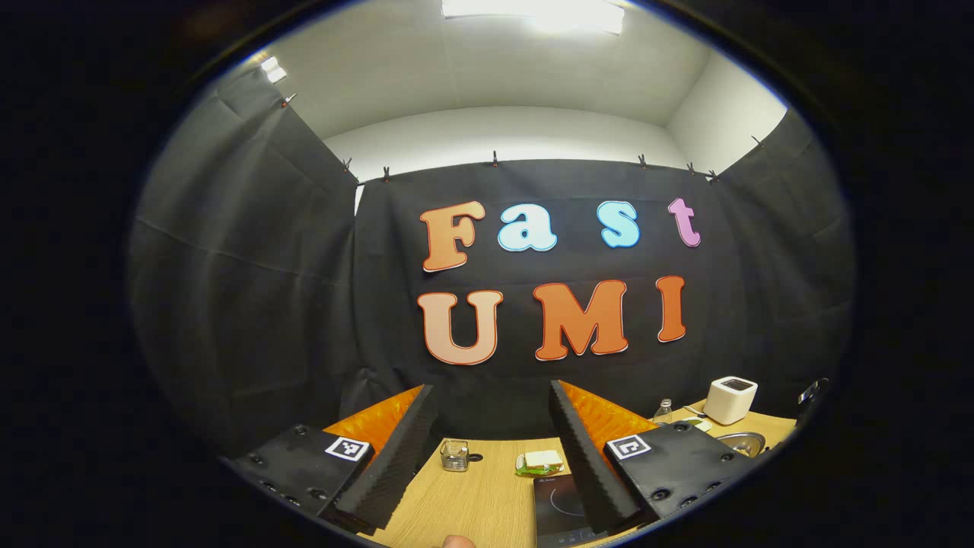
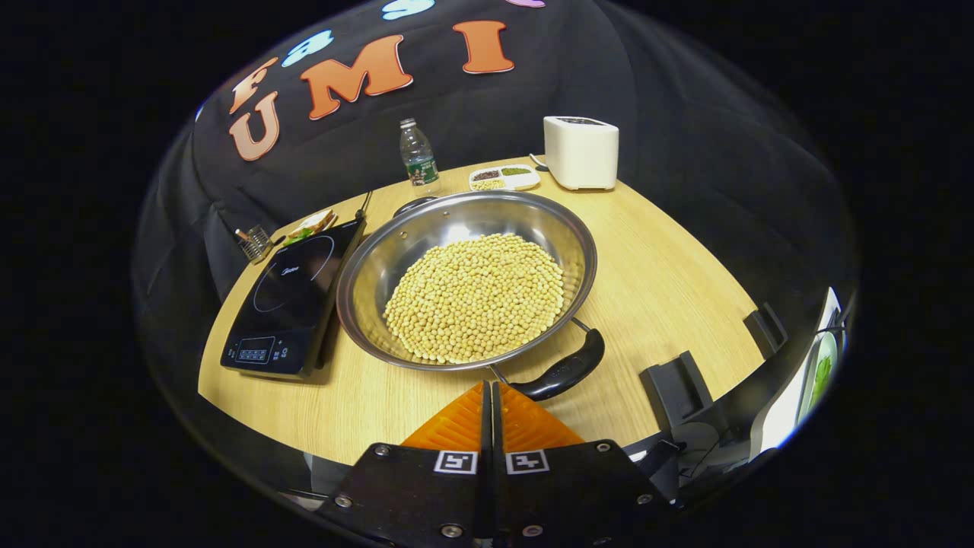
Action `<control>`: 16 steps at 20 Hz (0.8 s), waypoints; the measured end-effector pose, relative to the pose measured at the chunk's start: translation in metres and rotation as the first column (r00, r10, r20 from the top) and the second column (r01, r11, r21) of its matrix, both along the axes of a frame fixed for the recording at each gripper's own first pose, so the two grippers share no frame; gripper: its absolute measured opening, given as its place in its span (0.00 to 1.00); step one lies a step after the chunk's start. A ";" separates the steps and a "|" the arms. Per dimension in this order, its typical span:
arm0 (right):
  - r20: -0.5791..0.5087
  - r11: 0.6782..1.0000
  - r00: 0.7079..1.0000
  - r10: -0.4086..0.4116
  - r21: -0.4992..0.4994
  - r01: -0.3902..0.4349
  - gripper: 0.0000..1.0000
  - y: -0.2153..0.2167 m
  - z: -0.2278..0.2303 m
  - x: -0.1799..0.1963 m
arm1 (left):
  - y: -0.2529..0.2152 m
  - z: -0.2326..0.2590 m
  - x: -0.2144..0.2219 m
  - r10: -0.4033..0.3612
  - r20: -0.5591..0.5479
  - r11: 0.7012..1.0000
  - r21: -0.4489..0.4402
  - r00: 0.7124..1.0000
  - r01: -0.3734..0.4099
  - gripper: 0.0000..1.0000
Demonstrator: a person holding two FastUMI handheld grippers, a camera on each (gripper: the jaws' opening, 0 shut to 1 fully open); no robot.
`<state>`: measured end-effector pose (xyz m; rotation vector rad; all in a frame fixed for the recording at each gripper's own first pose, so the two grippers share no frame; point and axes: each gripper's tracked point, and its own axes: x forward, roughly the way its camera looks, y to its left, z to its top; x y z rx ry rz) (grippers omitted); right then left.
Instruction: First push the handle of the pot to place it horizontally, then grasp the pot with both hands and set it on the induction cooktop.
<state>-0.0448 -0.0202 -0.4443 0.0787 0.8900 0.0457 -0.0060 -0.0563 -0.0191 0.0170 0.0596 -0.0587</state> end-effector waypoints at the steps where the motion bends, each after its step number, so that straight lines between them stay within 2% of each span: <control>1: -0.002 1.000 1.000 -0.004 -0.004 0.004 0.00 -0.004 0.000 0.003 | 0.000 0.000 0.002 0.001 0.001 1.000 0.001 1.000 -0.001 0.98; 16: -0.007 0.997 0.997 -0.077 -0.032 0.077 0.00 -0.046 -0.004 0.037 | -0.007 -0.003 0.017 0.014 -0.005 1.000 0.018 1.000 -0.014 0.99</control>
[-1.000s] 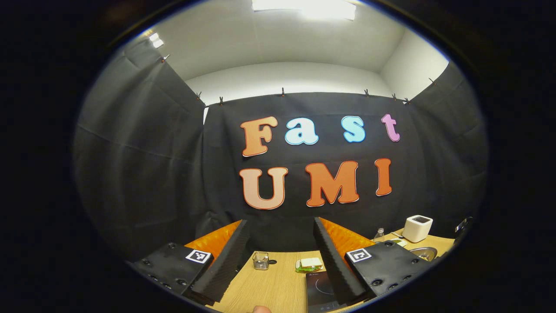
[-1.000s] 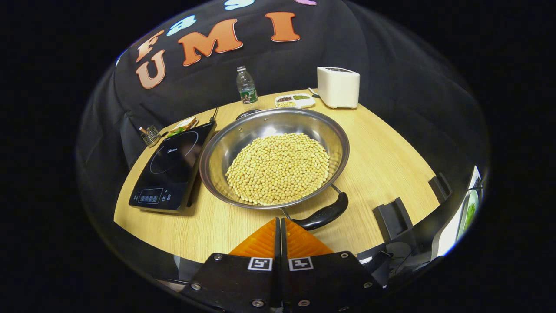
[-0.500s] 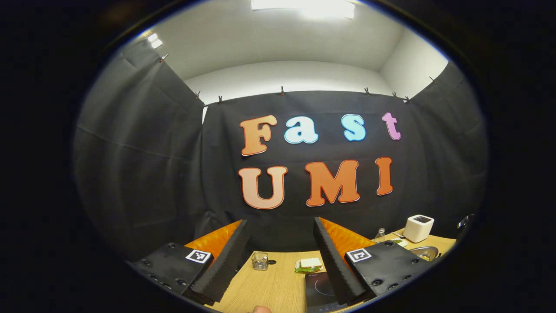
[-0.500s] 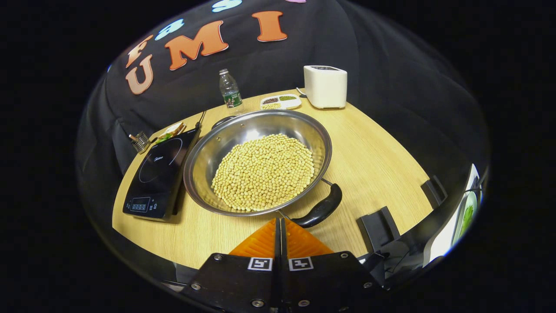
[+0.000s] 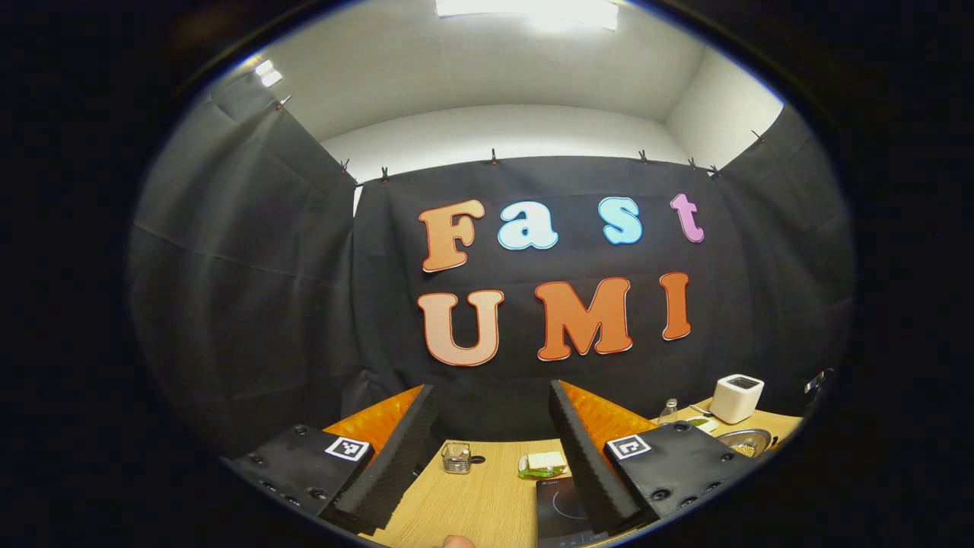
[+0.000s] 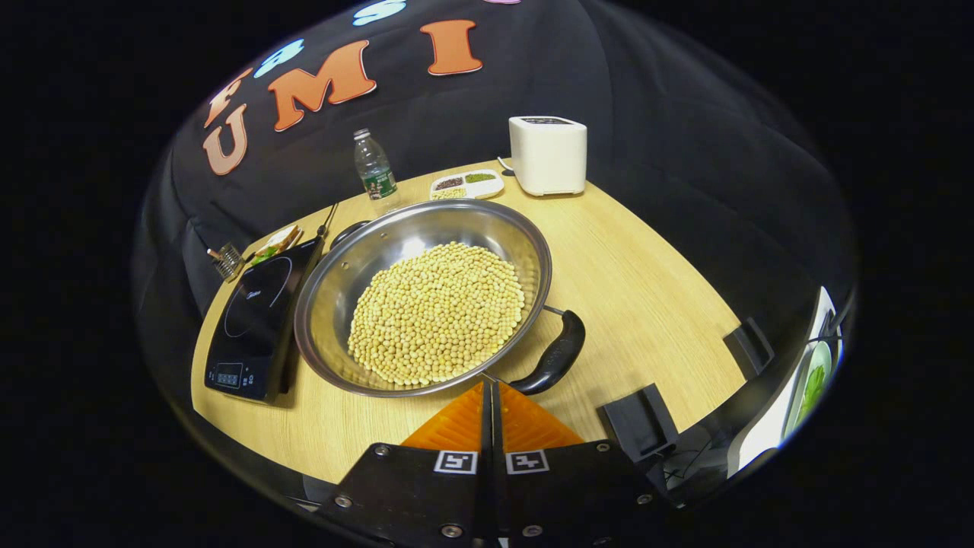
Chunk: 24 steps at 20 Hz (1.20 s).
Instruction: First push the handle of the pot to place it horizontally, then grasp the pot with both hands and set it on the induction cooktop.
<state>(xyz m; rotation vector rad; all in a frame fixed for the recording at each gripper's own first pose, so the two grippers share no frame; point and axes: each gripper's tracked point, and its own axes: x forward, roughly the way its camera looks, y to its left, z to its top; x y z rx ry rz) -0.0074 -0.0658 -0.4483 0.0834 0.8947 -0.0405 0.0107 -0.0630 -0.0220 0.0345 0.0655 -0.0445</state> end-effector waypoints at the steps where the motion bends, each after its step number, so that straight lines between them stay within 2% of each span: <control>1: -0.001 1.000 1.000 -0.003 -0.005 0.003 0.00 -0.003 0.000 0.003 | -0.001 -0.001 0.003 0.000 -0.004 1.000 0.000 1.000 0.000 0.99; 18: -0.004 0.994 0.998 -0.065 -0.085 0.064 0.00 -0.045 0.002 0.056 | -0.008 -0.032 0.038 0.011 -0.058 1.000 0.002 0.998 -0.011 0.99; 24: 0.010 0.991 0.998 -0.060 -0.116 0.061 0.00 -0.054 0.002 0.082 | -0.014 -0.038 0.051 0.013 -0.058 1.000 0.010 0.998 -0.013 0.99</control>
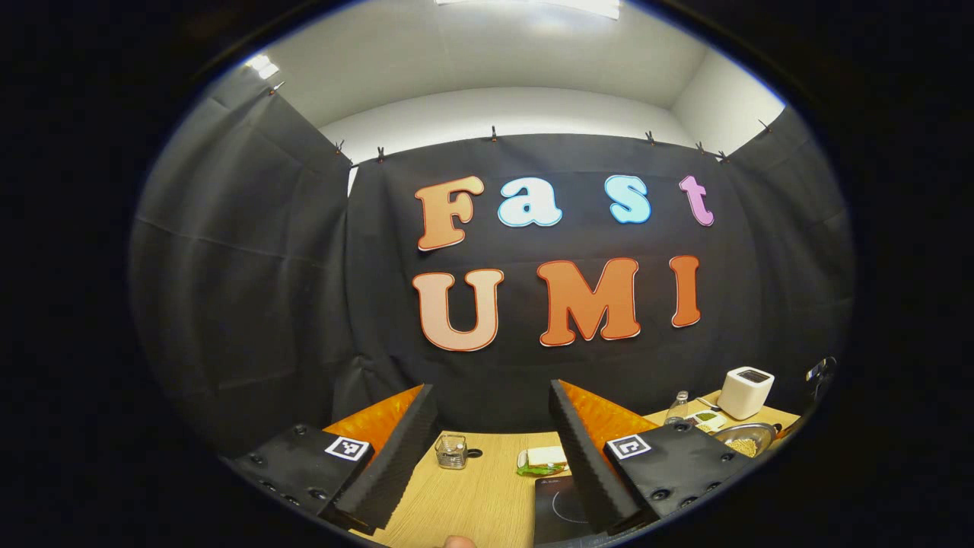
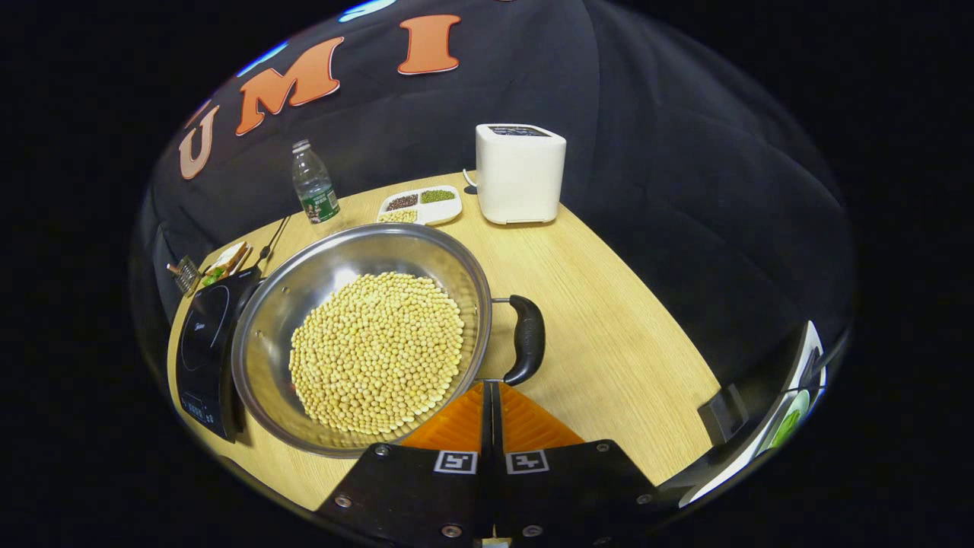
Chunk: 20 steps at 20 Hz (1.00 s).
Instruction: First push the handle of the pot to place it horizontally, then grasp the pot with both hands and set it on the induction cooktop.
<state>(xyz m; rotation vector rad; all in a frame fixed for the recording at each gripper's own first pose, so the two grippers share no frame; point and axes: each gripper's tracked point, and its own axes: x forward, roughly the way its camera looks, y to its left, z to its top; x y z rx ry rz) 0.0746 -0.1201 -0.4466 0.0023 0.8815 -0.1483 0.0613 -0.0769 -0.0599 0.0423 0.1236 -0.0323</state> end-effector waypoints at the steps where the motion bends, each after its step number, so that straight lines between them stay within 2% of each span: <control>1: 0.002 1.000 1.000 0.000 -0.002 0.000 0.00 -0.001 0.000 0.004 | -0.002 -0.002 0.002 -0.001 0.000 1.000 0.005 1.000 0.001 0.99; 11: -0.008 1.000 1.000 -0.011 0.002 0.011 0.00 -0.010 0.002 0.022 | -0.015 -0.026 0.026 -0.013 -0.039 1.000 -0.005 0.999 0.013 1.00; 12: -0.009 1.000 1.000 -0.010 0.000 0.010 0.00 -0.011 0.002 0.024 | -0.014 -0.029 0.030 -0.012 -0.043 1.000 -0.007 0.999 0.012 0.96; 16: -0.034 0.999 0.999 -0.023 -0.032 0.022 0.00 -0.019 -0.005 0.031 | -0.020 -0.042 0.037 -0.011 -0.047 1.000 0.017 0.999 0.012 1.00; 20: -0.046 0.999 0.998 -0.037 -0.008 0.037 0.00 -0.019 -0.007 0.038 | -0.040 -0.061 0.045 -0.046 -0.073 0.999 0.017 0.996 0.047 1.00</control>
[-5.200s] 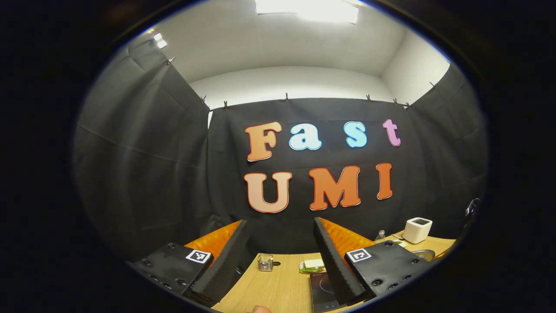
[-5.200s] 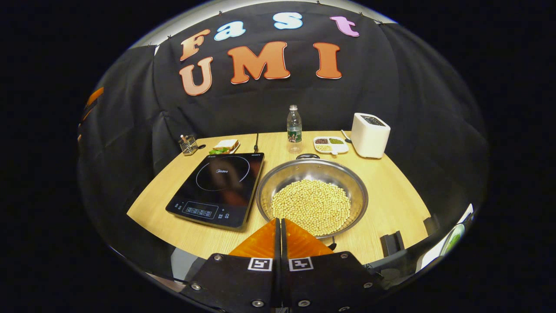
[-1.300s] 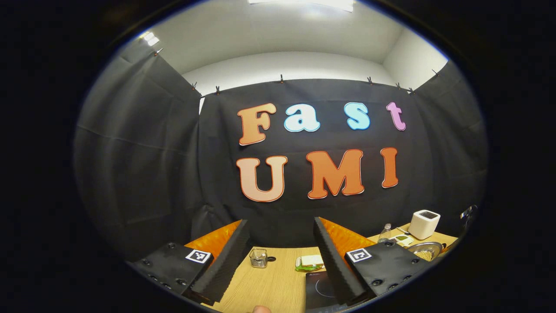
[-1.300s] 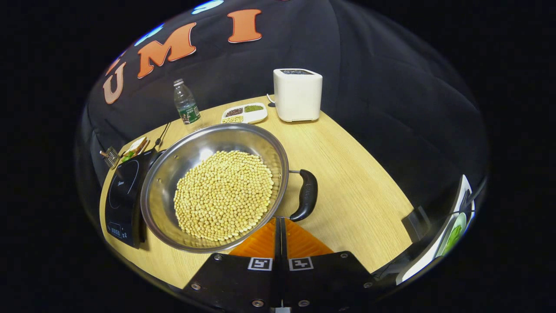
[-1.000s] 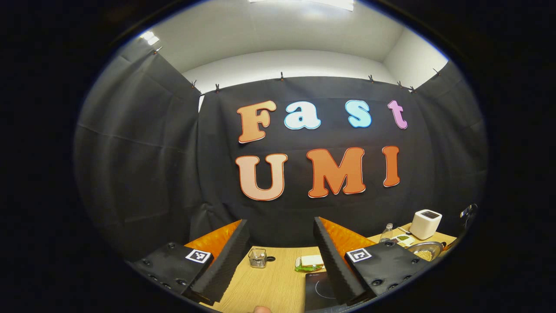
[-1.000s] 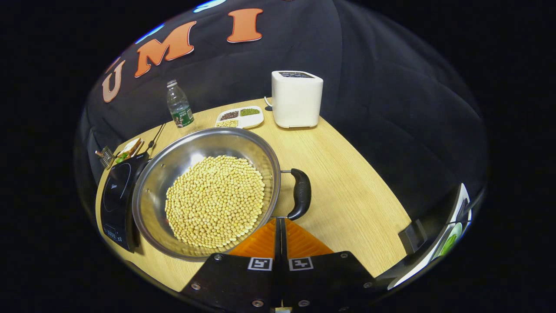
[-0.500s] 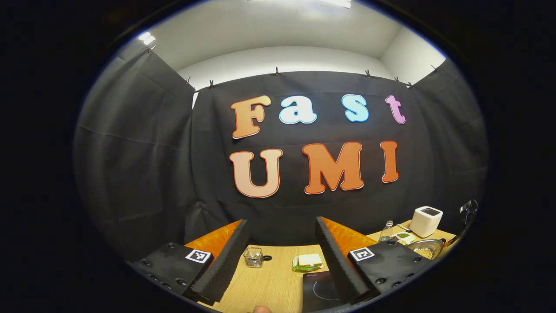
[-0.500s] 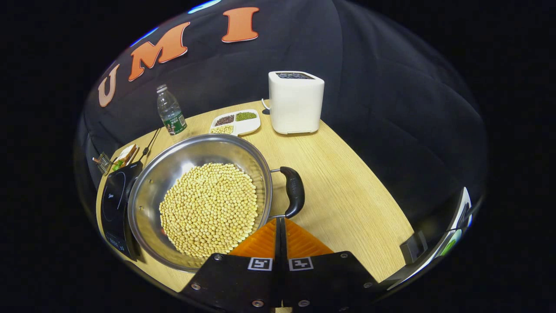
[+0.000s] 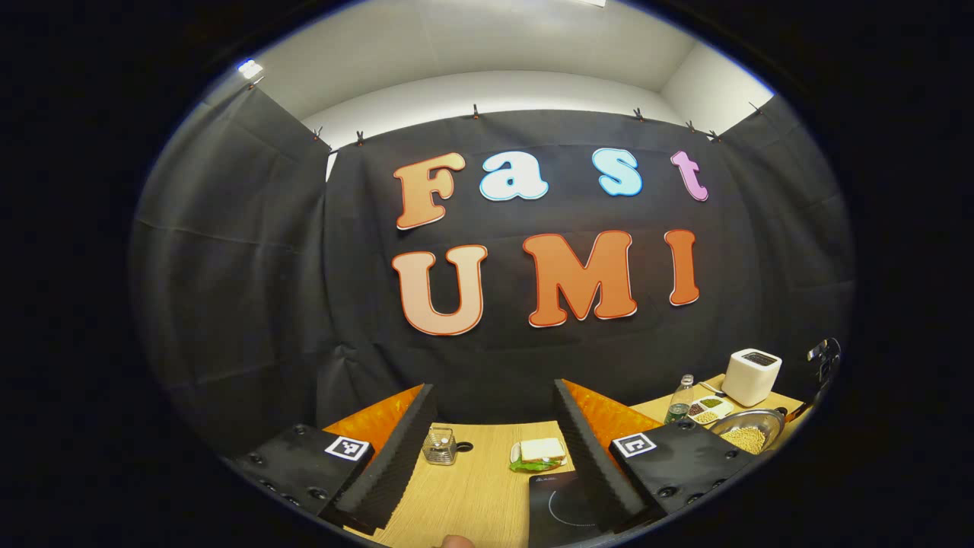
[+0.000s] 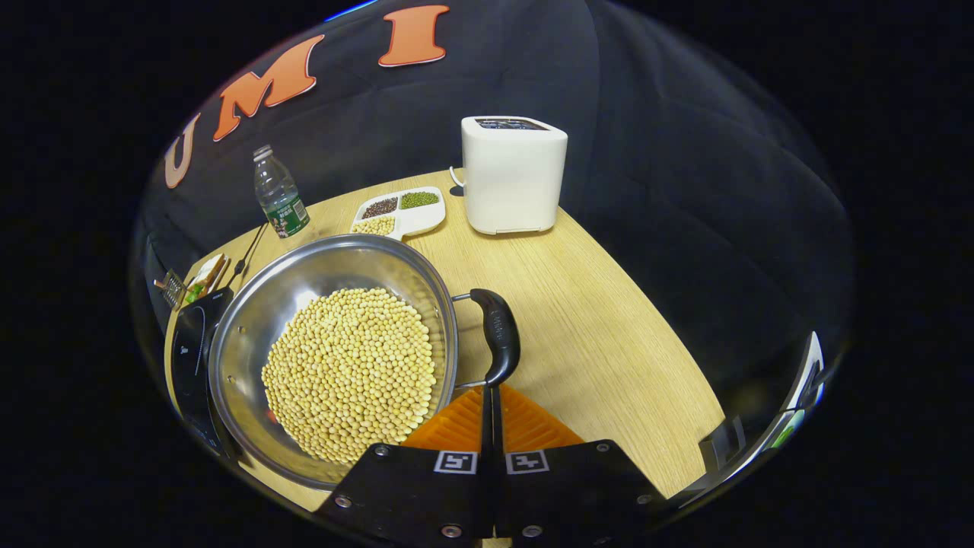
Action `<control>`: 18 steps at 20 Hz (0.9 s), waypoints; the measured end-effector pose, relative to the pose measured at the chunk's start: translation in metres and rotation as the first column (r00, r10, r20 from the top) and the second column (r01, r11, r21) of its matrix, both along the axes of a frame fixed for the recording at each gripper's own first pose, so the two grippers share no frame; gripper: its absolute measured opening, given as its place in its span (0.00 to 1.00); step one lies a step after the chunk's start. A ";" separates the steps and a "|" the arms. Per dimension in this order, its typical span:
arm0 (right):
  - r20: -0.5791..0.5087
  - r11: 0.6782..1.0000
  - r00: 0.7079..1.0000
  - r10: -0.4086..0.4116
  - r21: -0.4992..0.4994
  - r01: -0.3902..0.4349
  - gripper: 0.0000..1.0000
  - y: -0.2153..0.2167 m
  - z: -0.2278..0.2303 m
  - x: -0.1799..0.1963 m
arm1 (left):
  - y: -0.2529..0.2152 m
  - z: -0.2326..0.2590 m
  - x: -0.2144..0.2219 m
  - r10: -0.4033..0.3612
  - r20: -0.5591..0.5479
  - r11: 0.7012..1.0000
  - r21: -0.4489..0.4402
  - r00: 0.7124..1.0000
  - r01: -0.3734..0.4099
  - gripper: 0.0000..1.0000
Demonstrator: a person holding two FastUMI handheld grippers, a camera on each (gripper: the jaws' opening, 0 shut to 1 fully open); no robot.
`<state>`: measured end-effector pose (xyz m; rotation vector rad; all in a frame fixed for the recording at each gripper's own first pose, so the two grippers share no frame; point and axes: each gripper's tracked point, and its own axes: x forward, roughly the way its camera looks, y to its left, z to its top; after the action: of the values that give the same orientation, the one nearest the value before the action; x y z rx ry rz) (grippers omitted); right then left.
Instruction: First push the handle of the pot to place it horizontally, then grasp the pot with both hands and set it on the induction cooktop.
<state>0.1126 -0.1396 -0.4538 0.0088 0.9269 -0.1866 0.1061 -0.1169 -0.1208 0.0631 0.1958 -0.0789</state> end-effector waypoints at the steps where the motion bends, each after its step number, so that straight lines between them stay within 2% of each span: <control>1: -0.003 1.000 1.000 0.002 -0.003 -0.002 0.00 0.000 0.000 0.002 | -0.006 -0.004 0.002 -0.008 -0.006 1.000 -0.003 1.000 0.008 1.00; 5: -0.007 1.000 1.000 0.009 -0.019 -0.009 0.00 -0.003 0.001 0.010 | -0.031 -0.030 0.008 -0.041 -0.043 0.999 -0.024 0.998 0.040 1.00; 6: -0.004 1.000 1.000 0.007 -0.016 -0.007 0.00 -0.003 0.001 0.013 | -0.037 -0.037 0.008 -0.050 -0.048 0.998 -0.045 0.998 0.048 0.96; 7: -0.001 1.000 1.000 0.006 -0.013 -0.006 0.00 -0.003 0.000 0.016 | -0.045 -0.043 0.008 -0.062 -0.054 0.996 -0.068 0.997 0.058 1.00; 12: 0.007 1.000 1.000 0.008 0.004 -0.008 0.00 -0.001 0.000 0.019 | -0.076 -0.075 0.011 -0.069 -0.082 0.990 -0.126 0.994 0.058 1.00; 15: 0.014 1.000 1.000 0.011 0.012 -0.011 0.00 -0.002 0.005 0.016 | -0.109 -0.104 0.009 -0.101 -0.126 0.980 -0.183 0.987 0.077 0.96; 18: 0.043 1.000 0.999 0.004 0.022 -0.005 0.00 -0.006 0.016 0.015 | -0.148 -0.132 0.004 -0.141 -0.173 0.969 -0.224 0.975 0.101 0.97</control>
<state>0.1280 -0.1455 -0.4383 0.0312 0.8865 -0.1716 0.1101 -0.2645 -0.2533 -0.1487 0.3711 -0.2283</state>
